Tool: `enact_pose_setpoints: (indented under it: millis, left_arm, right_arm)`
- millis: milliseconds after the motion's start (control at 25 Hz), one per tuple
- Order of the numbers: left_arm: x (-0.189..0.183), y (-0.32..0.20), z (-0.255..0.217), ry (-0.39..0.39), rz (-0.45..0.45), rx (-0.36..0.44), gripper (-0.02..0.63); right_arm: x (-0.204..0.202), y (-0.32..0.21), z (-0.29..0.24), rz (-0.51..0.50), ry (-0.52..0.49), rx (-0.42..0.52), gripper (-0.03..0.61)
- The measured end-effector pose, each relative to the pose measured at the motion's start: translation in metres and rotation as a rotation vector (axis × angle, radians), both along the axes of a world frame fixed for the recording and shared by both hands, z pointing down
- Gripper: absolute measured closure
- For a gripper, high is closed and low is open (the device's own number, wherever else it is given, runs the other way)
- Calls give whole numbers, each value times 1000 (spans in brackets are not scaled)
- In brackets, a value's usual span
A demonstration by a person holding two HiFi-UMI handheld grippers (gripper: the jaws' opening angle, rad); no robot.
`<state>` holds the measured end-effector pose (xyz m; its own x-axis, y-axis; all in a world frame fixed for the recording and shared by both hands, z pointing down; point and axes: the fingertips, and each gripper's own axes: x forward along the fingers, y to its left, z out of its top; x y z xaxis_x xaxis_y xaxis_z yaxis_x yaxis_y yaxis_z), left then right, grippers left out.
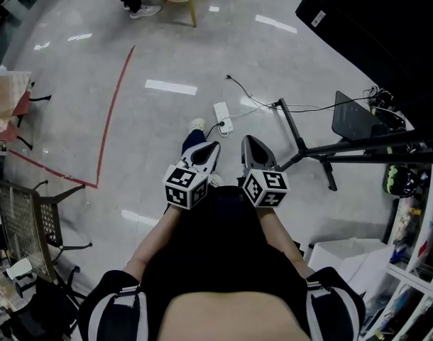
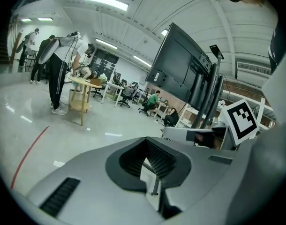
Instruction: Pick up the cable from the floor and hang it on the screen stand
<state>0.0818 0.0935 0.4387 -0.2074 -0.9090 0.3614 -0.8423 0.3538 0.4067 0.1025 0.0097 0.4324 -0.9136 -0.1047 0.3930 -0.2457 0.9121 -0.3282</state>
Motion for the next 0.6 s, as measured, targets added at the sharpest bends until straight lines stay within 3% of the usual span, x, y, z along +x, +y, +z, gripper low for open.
enact_pose_setpoints:
  millis: [280,600]
  left_arm:
    - [-39,-28,7,25,30,4,611]
    - [-119,-65,17,31,57,-18,611]
  right_arm:
    - [-30,-20,18,16,48,-14,554]
    - [-93,-52,34,18,123,-22,554]
